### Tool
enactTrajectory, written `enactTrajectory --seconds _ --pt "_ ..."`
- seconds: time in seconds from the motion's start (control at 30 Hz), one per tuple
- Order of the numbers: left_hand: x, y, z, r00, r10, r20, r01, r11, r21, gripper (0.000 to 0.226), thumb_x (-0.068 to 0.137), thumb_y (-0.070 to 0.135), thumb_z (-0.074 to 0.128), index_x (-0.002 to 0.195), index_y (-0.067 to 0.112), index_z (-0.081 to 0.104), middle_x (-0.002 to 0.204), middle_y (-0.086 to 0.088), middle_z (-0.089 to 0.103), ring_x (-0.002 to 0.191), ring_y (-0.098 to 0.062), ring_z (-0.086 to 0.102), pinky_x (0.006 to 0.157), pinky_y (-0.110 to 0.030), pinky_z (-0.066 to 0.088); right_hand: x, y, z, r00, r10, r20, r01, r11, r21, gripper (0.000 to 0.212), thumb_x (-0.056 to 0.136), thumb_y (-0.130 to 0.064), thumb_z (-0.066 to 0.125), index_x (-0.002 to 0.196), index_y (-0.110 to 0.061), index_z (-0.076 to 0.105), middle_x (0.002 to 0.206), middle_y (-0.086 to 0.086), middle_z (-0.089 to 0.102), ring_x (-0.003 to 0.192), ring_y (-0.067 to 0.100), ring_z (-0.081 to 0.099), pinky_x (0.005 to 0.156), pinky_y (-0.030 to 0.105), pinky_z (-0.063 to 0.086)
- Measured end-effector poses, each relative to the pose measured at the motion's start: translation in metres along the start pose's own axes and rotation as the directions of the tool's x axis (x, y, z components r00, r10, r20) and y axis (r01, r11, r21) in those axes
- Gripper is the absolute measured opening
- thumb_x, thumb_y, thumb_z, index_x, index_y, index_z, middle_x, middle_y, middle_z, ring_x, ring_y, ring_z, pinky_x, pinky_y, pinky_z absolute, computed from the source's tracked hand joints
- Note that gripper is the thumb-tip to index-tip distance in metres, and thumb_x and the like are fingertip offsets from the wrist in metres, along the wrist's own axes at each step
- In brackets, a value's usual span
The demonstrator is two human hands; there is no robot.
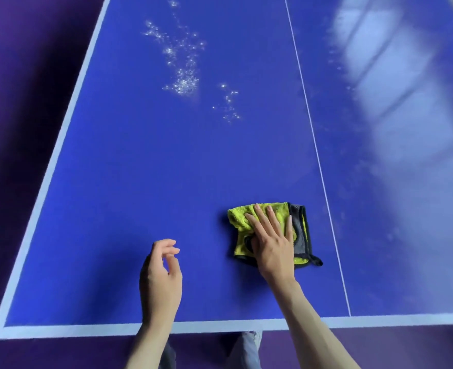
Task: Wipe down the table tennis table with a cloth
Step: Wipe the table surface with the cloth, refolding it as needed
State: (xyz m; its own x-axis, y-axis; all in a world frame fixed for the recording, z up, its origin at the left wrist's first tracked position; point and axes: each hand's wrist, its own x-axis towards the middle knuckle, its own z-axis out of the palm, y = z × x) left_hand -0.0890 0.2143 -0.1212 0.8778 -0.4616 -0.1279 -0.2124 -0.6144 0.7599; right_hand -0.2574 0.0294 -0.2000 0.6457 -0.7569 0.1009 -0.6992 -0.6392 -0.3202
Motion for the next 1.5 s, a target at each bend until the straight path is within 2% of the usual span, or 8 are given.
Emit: enactTrajectory --seconds 0.1,0.27,0.37,0.5,0.9,1.2,1.37,1.5 --pt "-0.007 0.003 0.027 0.998 0.055 0.022 -0.057 0.992 0.112 0.029 0.096 0.003 0.054 0.114 0.025 0.060 0.109 0.012 0.066 0.101 -0.015 0.059 0.086 -0.036 0.049 -0.004 0.056 -0.022 0.997 0.077 -0.007 -0.078 0.995 -0.058 0.061 0.091 -0.027 0.047 0.151 -0.039 0.047 0.167 -0.014 0.034 0.159 0.021 0.021 0.120 0.074 0.007" --pt "-0.002 -0.023 0.025 0.993 0.101 0.062 -0.118 0.854 0.506 0.041 0.094 0.017 0.066 0.134 0.026 0.062 0.145 -0.004 0.051 0.124 -0.035 0.052 0.093 -0.055 0.046 0.000 0.102 -0.041 0.971 0.236 -0.022 -0.237 0.966 -0.104 0.061 0.093 -0.042 0.047 0.153 -0.044 0.044 0.169 -0.013 0.028 0.160 0.017 0.018 0.122 0.071 0.007" --pt "0.007 -0.034 0.018 0.990 0.078 0.120 -0.134 0.794 0.592 0.042 0.101 0.037 0.056 0.143 0.034 0.056 0.157 -0.008 0.040 0.139 -0.038 0.041 0.101 -0.064 0.041 0.009 0.094 -0.040 0.921 0.385 -0.065 -0.389 0.919 -0.065 0.063 0.089 -0.047 0.042 0.152 -0.048 0.046 0.168 -0.015 0.029 0.159 0.015 0.018 0.123 0.069 0.005" --pt "0.017 -0.043 0.002 0.978 0.117 0.173 -0.199 0.773 0.602 0.051 0.097 0.050 0.038 0.139 0.034 0.060 0.151 -0.006 0.047 0.133 -0.033 0.048 0.100 -0.056 0.046 0.032 0.036 -0.020 0.869 0.485 -0.098 -0.490 0.871 -0.035 0.061 0.091 -0.059 0.046 0.150 -0.048 0.048 0.167 -0.013 0.034 0.159 0.021 0.018 0.121 0.072 0.004" --pt "0.129 -0.124 -0.117 0.985 0.172 0.030 -0.156 0.796 0.585 0.039 0.094 0.032 0.051 0.128 0.021 0.068 0.144 -0.004 0.056 0.129 -0.030 0.055 0.092 -0.048 0.050 0.120 -0.208 0.077 0.994 0.100 0.037 -0.097 0.993 -0.067 0.058 0.097 -0.056 0.046 0.155 -0.047 0.042 0.170 -0.015 0.025 0.161 0.021 0.014 0.122 0.071 0.006" --pt "0.173 -0.172 -0.179 0.998 -0.035 0.053 -0.003 0.806 0.592 0.075 0.091 0.070 0.036 0.152 0.027 0.047 0.167 -0.001 0.026 0.147 -0.030 0.035 0.105 -0.056 0.047 0.159 -0.421 0.148 0.965 -0.193 0.177 0.191 0.981 0.028 0.057 0.102 -0.057 0.043 0.157 -0.046 0.037 0.172 -0.012 0.021 0.161 0.024 0.008 0.120 0.074 0.004" --pt "0.168 -0.184 -0.187 0.997 0.008 0.071 -0.050 0.791 0.610 0.084 0.090 0.070 0.039 0.155 0.017 0.041 0.169 0.000 0.022 0.146 -0.031 0.039 0.105 -0.052 0.048 0.167 -0.445 0.161 0.964 -0.212 0.161 0.205 0.977 0.063 0.055 0.102 -0.062 0.040 0.156 -0.048 0.039 0.170 -0.012 0.025 0.161 0.024 0.012 0.122 0.071 -0.002" --pt "0.165 -0.169 -0.181 0.999 0.041 -0.009 -0.027 0.781 0.624 0.078 0.088 0.058 0.045 0.147 0.007 0.051 0.157 -0.008 0.043 0.138 -0.034 0.047 0.101 -0.056 0.049 0.169 -0.427 0.154 0.940 -0.299 0.166 0.280 0.951 0.131 0.054 0.099 -0.048 0.056 0.152 -0.043 0.046 0.169 -0.012 0.029 0.160 0.022 0.017 0.124 0.068 0.007"
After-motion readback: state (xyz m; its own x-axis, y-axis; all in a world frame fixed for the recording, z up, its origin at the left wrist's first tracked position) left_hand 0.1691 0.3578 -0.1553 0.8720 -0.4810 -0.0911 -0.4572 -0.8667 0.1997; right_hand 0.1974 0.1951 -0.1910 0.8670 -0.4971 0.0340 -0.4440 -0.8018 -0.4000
